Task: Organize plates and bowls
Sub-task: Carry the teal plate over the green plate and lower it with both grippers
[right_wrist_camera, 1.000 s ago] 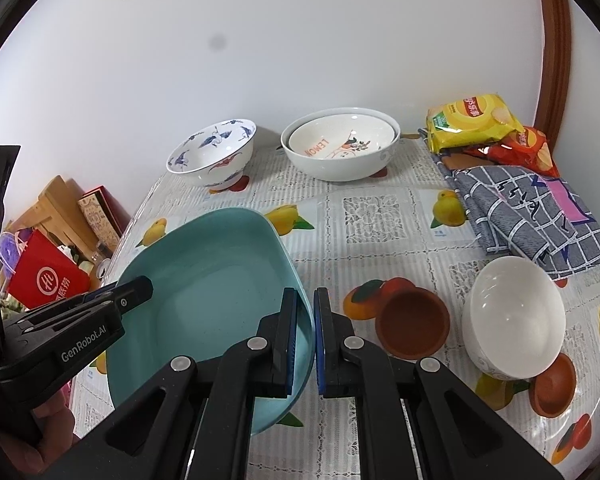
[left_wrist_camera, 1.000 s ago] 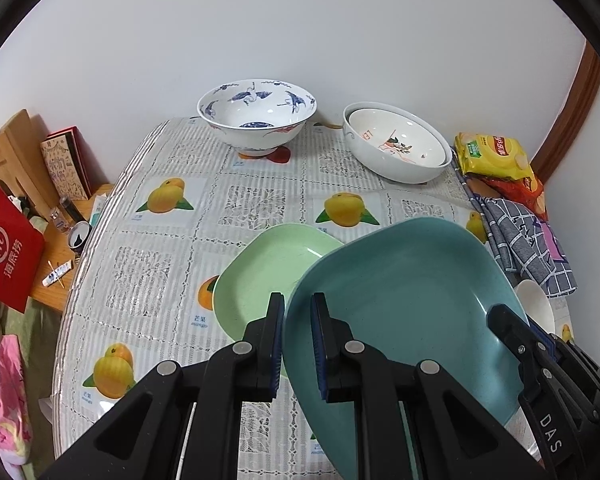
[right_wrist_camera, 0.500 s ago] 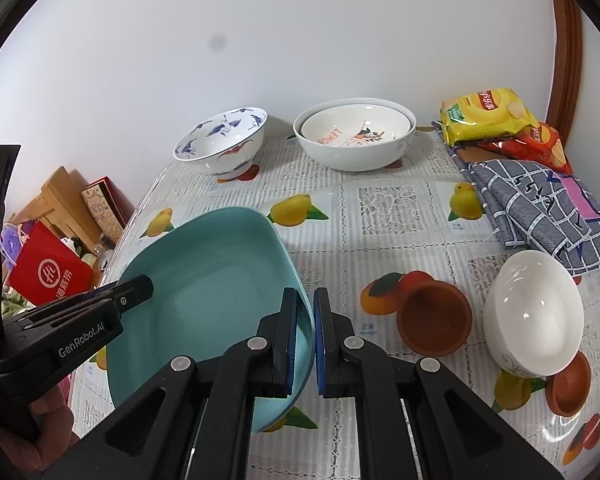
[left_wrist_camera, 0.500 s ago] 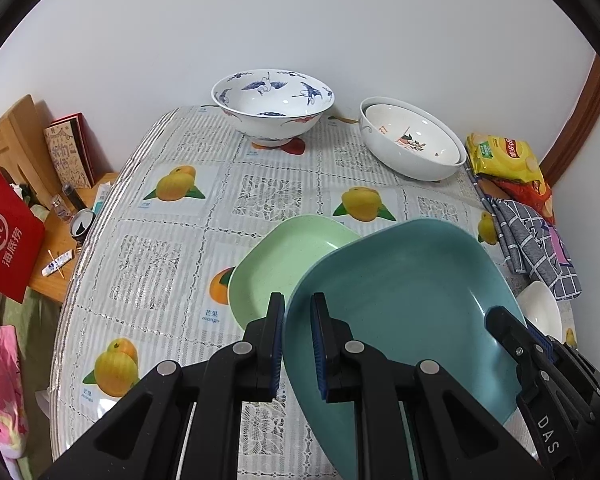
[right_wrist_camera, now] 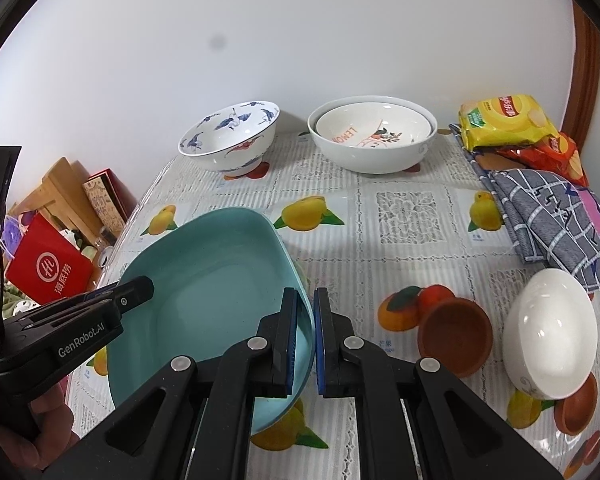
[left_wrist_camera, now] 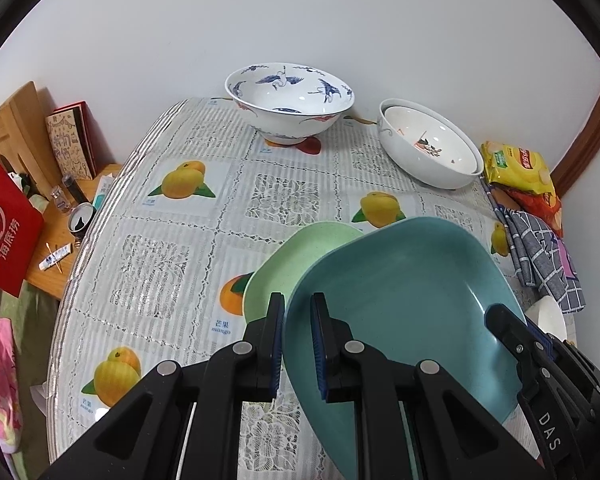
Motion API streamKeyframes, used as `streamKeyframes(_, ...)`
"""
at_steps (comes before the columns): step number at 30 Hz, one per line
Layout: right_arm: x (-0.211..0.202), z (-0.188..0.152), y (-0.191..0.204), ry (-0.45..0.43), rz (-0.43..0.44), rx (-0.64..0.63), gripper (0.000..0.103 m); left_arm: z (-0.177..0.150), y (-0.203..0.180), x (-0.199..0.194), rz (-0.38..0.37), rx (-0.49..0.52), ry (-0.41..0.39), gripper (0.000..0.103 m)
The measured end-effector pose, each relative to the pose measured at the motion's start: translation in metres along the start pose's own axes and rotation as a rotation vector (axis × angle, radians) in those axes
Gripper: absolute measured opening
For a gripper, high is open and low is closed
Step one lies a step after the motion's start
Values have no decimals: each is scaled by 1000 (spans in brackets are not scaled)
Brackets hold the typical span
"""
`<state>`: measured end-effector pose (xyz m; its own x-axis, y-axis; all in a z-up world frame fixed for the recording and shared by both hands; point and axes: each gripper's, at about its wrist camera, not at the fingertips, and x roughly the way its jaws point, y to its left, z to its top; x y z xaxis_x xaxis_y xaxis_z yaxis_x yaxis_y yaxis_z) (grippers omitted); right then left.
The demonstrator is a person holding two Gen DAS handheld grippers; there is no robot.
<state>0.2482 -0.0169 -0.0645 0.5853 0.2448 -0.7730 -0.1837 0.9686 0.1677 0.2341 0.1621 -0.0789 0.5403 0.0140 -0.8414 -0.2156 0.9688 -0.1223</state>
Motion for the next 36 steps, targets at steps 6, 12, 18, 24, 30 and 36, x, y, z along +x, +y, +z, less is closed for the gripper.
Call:
streamKeyframes(6,12,10,4,4,8,-20,8,6,7,9,-5,-21,5,13)
streamKeyframes(12,28,18,6,16,18,-37,9,12,11,23,1,-41,16,13)
streamKeyframes(18,47,20,6,38,36,-55,9,12,18,39,14,-57,38,13)
streamKeyframes(24,69,17,9,63,52,-84,9,11,20,53,53,-53,56,13)
streamKeyframes(30,86,18,7,84,74,-100,9,8,24,64,61,-51,79,13)
streamKeyframes(36,98,22,6,85,79,-130,9,7,22,63,55,-37,83,13)
